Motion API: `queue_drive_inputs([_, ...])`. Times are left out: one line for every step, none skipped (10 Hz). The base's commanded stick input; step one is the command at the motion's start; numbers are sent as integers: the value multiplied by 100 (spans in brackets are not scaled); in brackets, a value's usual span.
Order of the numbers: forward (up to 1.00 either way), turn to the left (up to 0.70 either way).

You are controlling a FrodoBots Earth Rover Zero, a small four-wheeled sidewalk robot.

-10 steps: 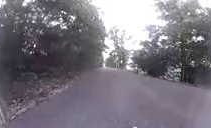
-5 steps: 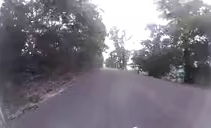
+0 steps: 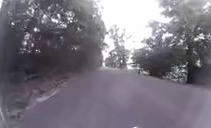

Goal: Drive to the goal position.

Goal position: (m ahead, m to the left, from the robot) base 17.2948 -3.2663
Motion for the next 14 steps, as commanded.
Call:
queue_drive_inputs([70, 0])
queue_drive_inputs([70, 0])
queue_drive_inputs([70, 0])
queue_drive_inputs([70, 0])
queue_drive_inputs([70, 0])
queue_drive_inputs([70, 0])
queue_drive_inputs([70, 0])
queue_drive_inputs([70, 0])
queue_drive_inputs([70, 0])
queue_drive_inputs([70, 0])
queue_drive_inputs([70, 0])
queue_drive_inputs([70, 0])
queue_drive_inputs([70, 0])
queue_drive_inputs([70, 0])
